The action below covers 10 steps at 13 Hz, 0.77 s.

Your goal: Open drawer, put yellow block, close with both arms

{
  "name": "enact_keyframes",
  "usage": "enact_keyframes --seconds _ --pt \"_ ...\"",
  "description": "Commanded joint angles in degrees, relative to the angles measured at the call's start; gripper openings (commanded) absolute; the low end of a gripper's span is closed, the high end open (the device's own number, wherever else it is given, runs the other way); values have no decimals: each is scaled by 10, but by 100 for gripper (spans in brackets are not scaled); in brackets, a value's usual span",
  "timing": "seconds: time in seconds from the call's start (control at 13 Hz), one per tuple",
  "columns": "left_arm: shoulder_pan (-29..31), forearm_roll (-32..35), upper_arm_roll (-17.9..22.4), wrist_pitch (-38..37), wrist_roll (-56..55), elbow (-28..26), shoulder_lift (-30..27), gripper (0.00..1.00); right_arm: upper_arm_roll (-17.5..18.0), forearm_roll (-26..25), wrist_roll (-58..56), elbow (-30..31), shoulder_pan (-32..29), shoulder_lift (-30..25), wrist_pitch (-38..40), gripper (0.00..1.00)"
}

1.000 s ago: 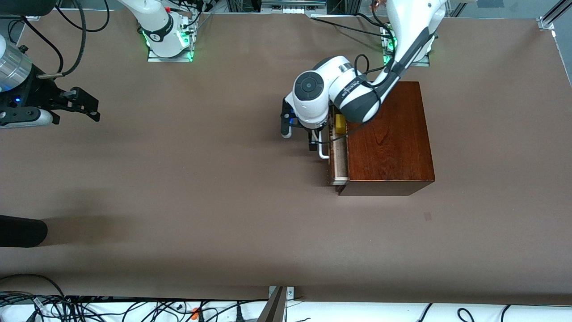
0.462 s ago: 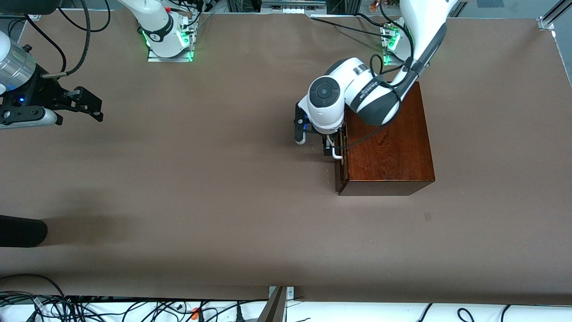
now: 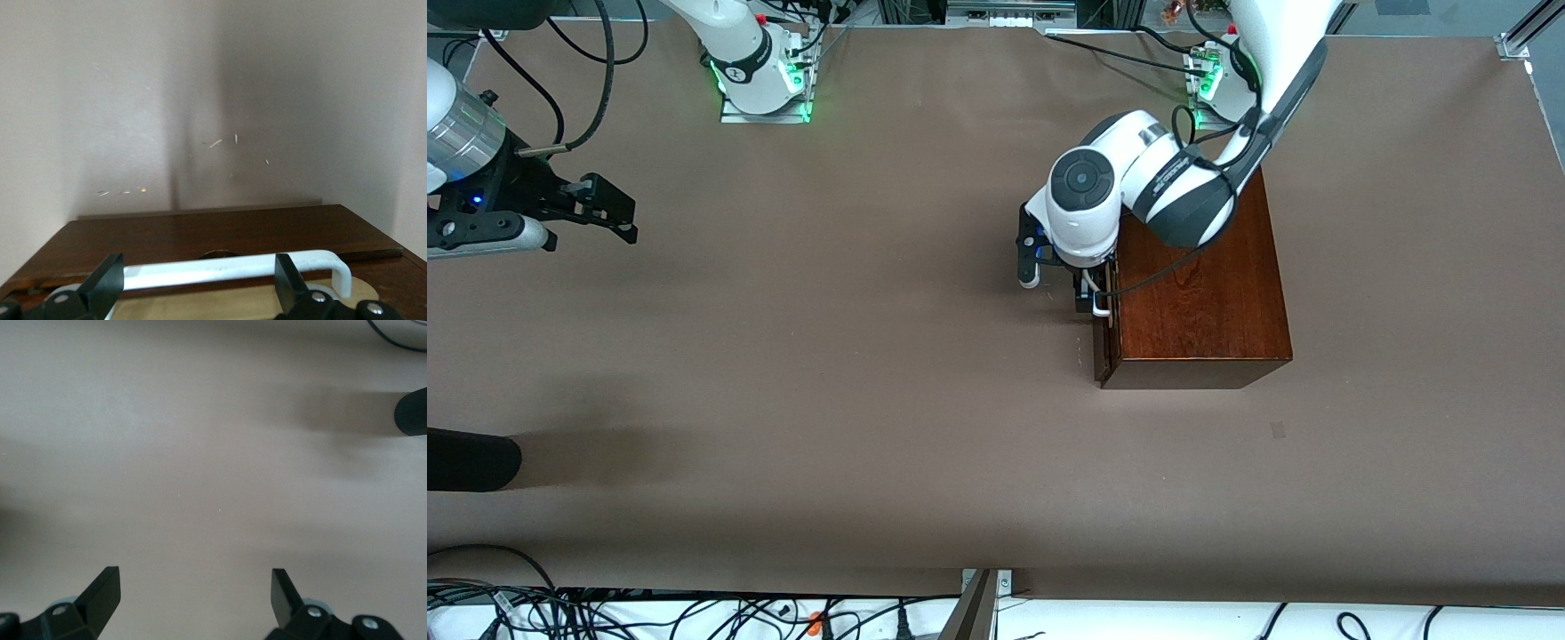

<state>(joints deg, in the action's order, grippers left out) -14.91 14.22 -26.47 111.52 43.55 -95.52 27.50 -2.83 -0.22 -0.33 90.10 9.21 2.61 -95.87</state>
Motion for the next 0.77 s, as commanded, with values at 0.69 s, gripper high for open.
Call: enact_keyframes --seconds 0.69 --pt "128 -88 9 -298 -240 191 -108 100 0 0 2 -11 0 6 1 100"
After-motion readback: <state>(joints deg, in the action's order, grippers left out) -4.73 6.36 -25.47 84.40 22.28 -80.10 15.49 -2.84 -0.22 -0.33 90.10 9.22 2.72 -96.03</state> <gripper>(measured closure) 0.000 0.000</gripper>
